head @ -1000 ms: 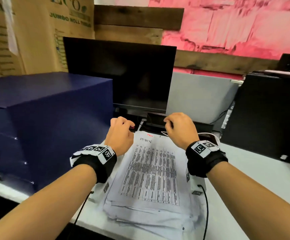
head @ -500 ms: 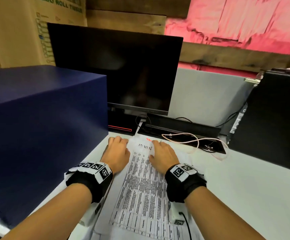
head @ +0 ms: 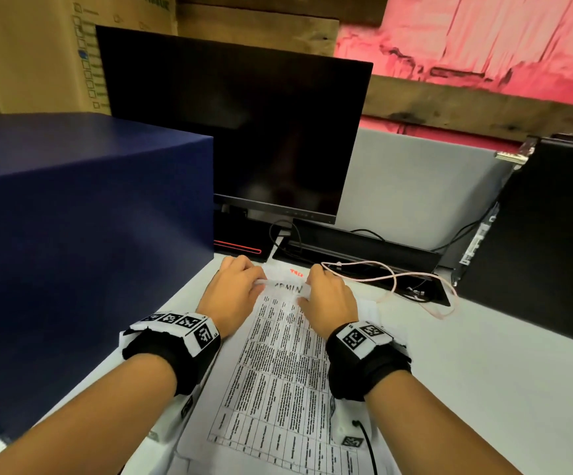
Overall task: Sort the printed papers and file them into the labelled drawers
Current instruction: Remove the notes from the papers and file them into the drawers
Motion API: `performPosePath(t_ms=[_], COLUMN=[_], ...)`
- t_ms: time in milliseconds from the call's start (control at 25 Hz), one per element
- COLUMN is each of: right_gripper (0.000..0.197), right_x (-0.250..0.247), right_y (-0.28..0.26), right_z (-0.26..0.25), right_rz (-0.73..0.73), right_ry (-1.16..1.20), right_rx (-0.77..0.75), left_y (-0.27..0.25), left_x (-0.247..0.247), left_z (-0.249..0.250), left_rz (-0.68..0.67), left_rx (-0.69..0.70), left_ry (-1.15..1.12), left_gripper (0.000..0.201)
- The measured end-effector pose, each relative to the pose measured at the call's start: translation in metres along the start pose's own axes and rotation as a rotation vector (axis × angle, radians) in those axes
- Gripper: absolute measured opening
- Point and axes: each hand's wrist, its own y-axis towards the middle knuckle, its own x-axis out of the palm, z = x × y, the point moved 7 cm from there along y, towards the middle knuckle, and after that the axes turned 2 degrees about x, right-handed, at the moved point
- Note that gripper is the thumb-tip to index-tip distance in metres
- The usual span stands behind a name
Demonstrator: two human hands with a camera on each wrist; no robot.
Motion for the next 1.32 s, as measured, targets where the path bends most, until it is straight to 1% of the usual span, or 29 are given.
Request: performPosePath(t_ms=[80, 120, 160, 200, 280, 360, 400, 440, 480, 560, 600, 640, 680, 760, 840, 880, 1000, 1080, 1120, 1240, 1320], right_gripper=[0.055, 0.060, 0.060, 0.055, 0.036, 0.021, 0.018, 0.018, 0.019, 0.022, 0.023, 0.023, 0.022, 0.018, 0.009, 0.014, 0.040, 0.047, 0.044, 0.023, 0.020], right_x=[0.000, 0.000, 0.001, 0.002, 0.003, 0.003, 0.003, 0.004, 0.005, 0.007, 0.007, 0.006, 0.007, 0.009, 0.009, 0.010, 0.013, 0.011, 0.010, 0.002, -0.002], right_y=[0.000, 0.000, -0.001, -0.002, -0.005, -0.005, -0.005, -0.006, -0.006, -0.007, -0.007, -0.007, -0.007, -0.006, -0.007, -0.007, -0.007, -0.007, -0.007, -0.009, -0.011], right_z=[-0.001, -0.003, -0.006, -0.011, -0.017, -0.018, -0.016, -0.015, -0.014, -0.013, -0.012, -0.012, -0.011, -0.011, -0.012, -0.014, -0.018, -0.020, -0.022, -0.030, -0.036], right_rz=[-0.003, -0.010, -0.024, -0.043, -0.054, -0.061, -0.077, -0.096, -0.116, -0.144, -0.147, -0.149, -0.157, -0.166, -0.177, -0.185, -0.183, -0.149, -0.137, -0.076, -0.053], right_ry=[0.071, 0.095, 0.105, 0.101, 0.071, 0.071, 0.075, 0.086, 0.102, 0.140, 0.148, 0.150, 0.151, 0.140, 0.142, 0.145, 0.140, 0.142, 0.145, 0.147, 0.165], right_rx=[-0.012, -0.044, -0.091, -0.142, -0.221, -0.215, -0.195, -0.174, -0.154, -0.125, -0.114, -0.102, -0.090, -0.084, -0.097, -0.109, -0.130, -0.164, -0.192, -0.326, -0.392], left_y=[0.000, 0.001, 0.001, 0.001, 0.000, -0.001, 0.000, 0.000, 0.000, -0.001, -0.001, -0.001, -0.002, -0.001, 0.001, 0.002, 0.002, 0.002, 0.002, 0.000, 0.000], left_x=[-0.003, -0.003, -0.002, -0.002, -0.001, 0.004, 0.007, 0.009, 0.011, 0.015, 0.016, 0.016, 0.017, 0.016, 0.015, 0.015, 0.012, 0.008, 0.006, 0.001, 0.000], left_z=[0.001, 0.001, 0.001, 0.001, 0.002, 0.004, 0.003, 0.002, 0.000, -0.002, -0.004, -0.006, -0.009, -0.014, -0.016, -0.015, -0.014, -0.013, -0.012, -0.007, -0.005], left_rz=[-0.002, -0.009, -0.016, -0.024, -0.038, -0.074, -0.093, -0.112, -0.131, -0.165, -0.172, -0.174, -0.169, -0.147, -0.138, -0.138, -0.129, -0.106, -0.097, -0.075, -0.075], left_rx=[0.010, 0.007, 0.007, 0.008, 0.002, -0.008, -0.024, -0.037, -0.035, -0.007, -0.003, -0.014, -0.038, -0.087, -0.104, -0.110, -0.108, -0.099, -0.098, -0.091, -0.074], left_ry=[0.036, 0.050, 0.051, 0.033, -0.034, -0.101, -0.139, -0.156, -0.136, -0.025, 0.016, 0.038, 0.043, 0.039, 0.064, 0.072, 0.071, 0.059, 0.054, 0.025, 0.017], left_gripper=[0.016, 0.016, 0.016, 0.017, 0.020, 0.034, 0.042, 0.046, 0.046, 0.033, 0.025, 0.021, 0.024, 0.041, 0.053, 0.056, 0.049, 0.040, 0.035, 0.018, 0.012])
